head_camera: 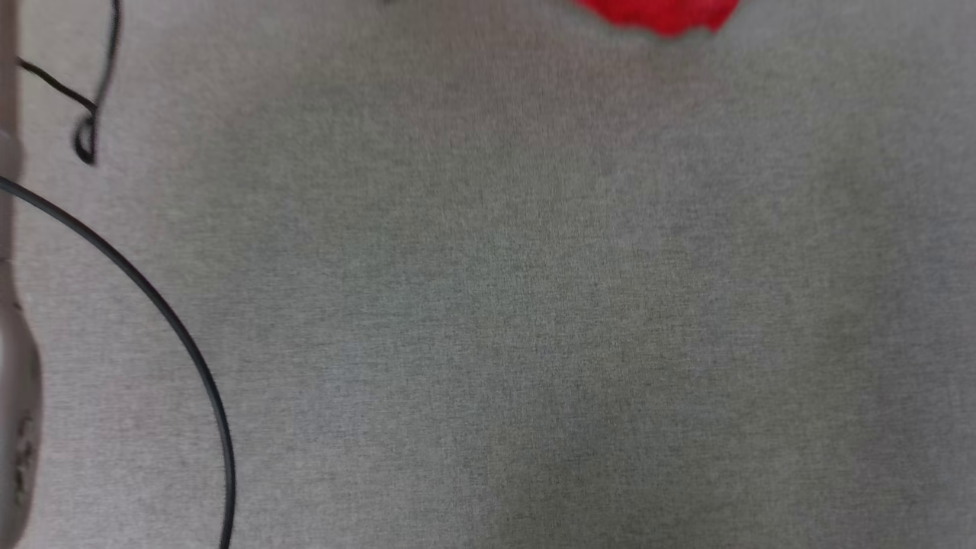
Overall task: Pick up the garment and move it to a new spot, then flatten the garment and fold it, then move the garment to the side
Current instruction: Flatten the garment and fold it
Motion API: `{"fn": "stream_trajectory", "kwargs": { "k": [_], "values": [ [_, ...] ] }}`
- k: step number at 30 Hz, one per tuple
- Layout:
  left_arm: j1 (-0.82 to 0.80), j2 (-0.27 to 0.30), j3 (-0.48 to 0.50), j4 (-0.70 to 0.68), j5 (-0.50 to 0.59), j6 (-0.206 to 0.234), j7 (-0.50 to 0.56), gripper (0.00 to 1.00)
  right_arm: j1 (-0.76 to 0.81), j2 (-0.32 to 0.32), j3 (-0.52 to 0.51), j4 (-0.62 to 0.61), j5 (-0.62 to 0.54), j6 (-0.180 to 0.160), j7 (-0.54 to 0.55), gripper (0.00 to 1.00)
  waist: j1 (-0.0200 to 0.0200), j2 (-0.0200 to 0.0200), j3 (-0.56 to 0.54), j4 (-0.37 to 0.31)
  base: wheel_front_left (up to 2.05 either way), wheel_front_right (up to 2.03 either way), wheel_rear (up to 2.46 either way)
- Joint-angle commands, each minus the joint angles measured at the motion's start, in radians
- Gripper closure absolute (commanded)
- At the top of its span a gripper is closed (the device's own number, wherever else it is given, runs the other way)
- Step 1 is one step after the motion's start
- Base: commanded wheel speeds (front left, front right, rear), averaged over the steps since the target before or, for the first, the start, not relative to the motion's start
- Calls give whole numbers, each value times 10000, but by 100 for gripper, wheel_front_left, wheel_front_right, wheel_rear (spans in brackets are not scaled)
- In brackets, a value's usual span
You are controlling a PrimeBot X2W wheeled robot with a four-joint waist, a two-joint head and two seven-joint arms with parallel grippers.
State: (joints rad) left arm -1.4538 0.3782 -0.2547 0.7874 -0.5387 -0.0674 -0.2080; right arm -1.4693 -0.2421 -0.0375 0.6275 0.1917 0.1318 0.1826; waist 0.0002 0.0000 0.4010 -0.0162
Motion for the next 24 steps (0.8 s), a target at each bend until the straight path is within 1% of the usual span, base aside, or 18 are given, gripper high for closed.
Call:
{"fn": "stream_trajectory", "kwargs": {
  "k": [1, 7, 10, 11, 14, 17, 20, 24],
  "values": [
    [-306, 200, 90, 240, 61, -13, -170, 100, -313, 132, -20, 152, -101, -20, -203, 100, -2, 0, 679, -139, 0, 0, 0],
    [-547, 197, 108, 780, 11, -192, -391, 100, -486, 441, 325, 698, -116, -18, -416, 100, -2, 0, 1443, -140, 0, 0, 0],
    [-466, 147, 131, 1043, -35, -269, -479, 100, -514, 615, 573, 1111, 50, -18, -477, 100, -2, 0, 1848, -135, 0, 0, 0],
    [-261, 48, 136, 1218, -102, -347, -516, 100, -374, 678, 761, 1401, 184, -17, -562, 100, -2, 0, 1984, -107, 0, 0, 0],
    [-94, 7, 168, 1310, -149, -406, -544, 100, -247, 717, 972, 1640, 350, -17, -605, 100, -2, 0, 2102, -78, 0, 0, 0],
    [463, -106, 179, 1388, -219, -506, -579, 100, 182, 784, 1318, 1958, 669, -14, -688, 100, -2, 0, 2028, -15, 0, 0, 0],
    [1312, -197, 377, 981, -248, -555, -589, 100, 881, 759, 1721, 2085, 1173, -14, -726, 100, -2, 0, 1835, 37, 0, 0, 0],
    [3319, -443, 875, 27, -166, -599, -572, 100, 2521, 585, 2095, 1908, 1906, -14, -1093, 100, -2, 0, 1098, 145, 0, 0, 0]
  ]
}}
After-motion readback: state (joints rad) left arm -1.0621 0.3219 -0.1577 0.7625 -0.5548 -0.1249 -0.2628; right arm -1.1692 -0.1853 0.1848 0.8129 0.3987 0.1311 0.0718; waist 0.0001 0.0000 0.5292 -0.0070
